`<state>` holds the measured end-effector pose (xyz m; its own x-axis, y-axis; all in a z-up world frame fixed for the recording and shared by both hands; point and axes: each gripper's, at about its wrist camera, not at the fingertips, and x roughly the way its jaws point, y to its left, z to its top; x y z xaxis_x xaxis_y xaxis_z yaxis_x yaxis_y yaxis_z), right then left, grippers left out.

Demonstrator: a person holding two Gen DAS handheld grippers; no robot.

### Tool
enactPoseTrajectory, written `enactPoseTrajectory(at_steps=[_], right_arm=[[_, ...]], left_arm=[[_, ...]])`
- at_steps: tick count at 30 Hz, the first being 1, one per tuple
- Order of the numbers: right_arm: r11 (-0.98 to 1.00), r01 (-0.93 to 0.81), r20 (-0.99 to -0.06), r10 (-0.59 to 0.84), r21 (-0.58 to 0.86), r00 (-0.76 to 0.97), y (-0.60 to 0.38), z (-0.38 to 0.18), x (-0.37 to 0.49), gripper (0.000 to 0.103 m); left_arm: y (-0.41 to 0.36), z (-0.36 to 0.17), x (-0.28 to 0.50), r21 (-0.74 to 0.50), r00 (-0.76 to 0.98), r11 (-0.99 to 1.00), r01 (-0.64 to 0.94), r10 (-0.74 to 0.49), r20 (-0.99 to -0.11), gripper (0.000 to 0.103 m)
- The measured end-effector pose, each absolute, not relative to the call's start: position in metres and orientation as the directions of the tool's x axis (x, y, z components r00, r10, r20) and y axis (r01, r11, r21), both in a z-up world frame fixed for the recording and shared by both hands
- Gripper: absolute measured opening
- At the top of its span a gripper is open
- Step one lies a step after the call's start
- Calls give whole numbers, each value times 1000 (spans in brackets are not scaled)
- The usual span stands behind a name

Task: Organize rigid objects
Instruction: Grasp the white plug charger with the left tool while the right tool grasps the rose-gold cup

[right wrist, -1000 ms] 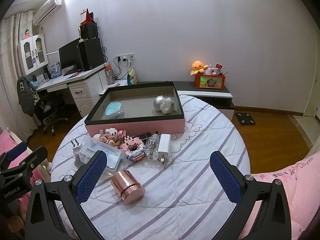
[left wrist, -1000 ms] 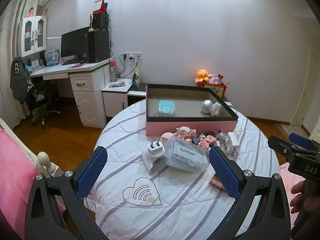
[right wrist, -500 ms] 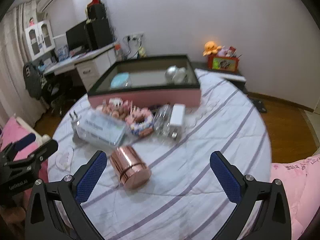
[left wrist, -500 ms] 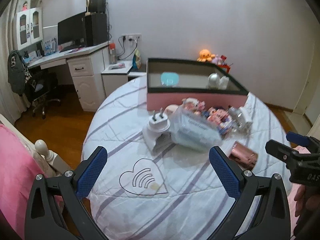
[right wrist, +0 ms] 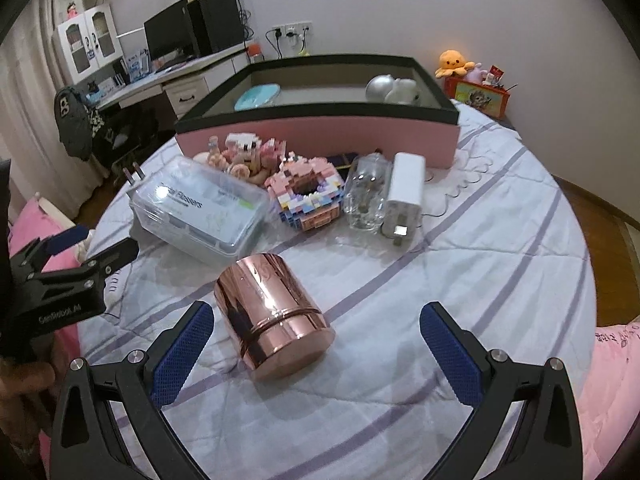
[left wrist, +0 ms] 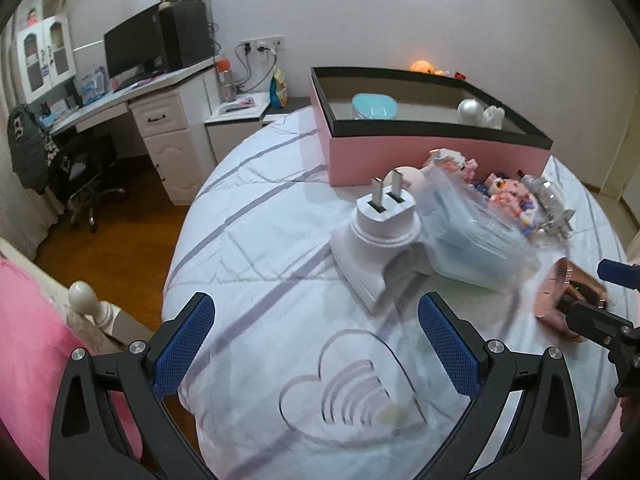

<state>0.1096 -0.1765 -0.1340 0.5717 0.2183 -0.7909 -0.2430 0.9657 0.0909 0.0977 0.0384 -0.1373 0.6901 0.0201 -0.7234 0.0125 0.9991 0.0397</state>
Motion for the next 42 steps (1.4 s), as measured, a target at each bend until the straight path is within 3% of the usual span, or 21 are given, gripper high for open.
enactPoseTrajectory(at_steps=[3,6,7,10,12,14,16,22,29,42], right_arm=[[962,-255,-795,228,96,562,-173,-139,116,101],[956,-276,-804,239,97,545,-167,-145,121,89],[955,-280,-808,239,96,538,-166,-147,122,80],[955,-282,-804,234,86,546,-165,-148,124,72],[954,-282,-800,245,99,548,-167,-146,125,64],[955,-279,-799,245,101,549,-169,-145,125,49],[953,-281,-798,253,110,547,-171,-144,125,47],[954,-269,-795,264,133,546,-178,-142,121,47],[951,-268,-785,283,155,551,-184,-137,116,47],[945,-284,-738,307,162,601,-189,-106,111,47]], left_arm=[[37,-145,116,64,669,996,65,4,-743,103],[32,-150,133,75,650,990,121,-22,-760,103],[31,-150,138,71,648,987,141,-38,-760,103],[30,-146,148,66,646,981,183,-69,-760,103],[32,-144,151,37,645,978,203,-105,-757,95],[35,-144,154,-21,626,975,221,-159,-764,66],[34,-145,155,-45,623,976,214,-172,-763,50],[39,-142,142,-94,645,985,146,-167,-746,50],[53,-131,106,-68,682,996,52,-85,-727,50],[41,-91,88,-69,735,995,75,-102,-670,50]])
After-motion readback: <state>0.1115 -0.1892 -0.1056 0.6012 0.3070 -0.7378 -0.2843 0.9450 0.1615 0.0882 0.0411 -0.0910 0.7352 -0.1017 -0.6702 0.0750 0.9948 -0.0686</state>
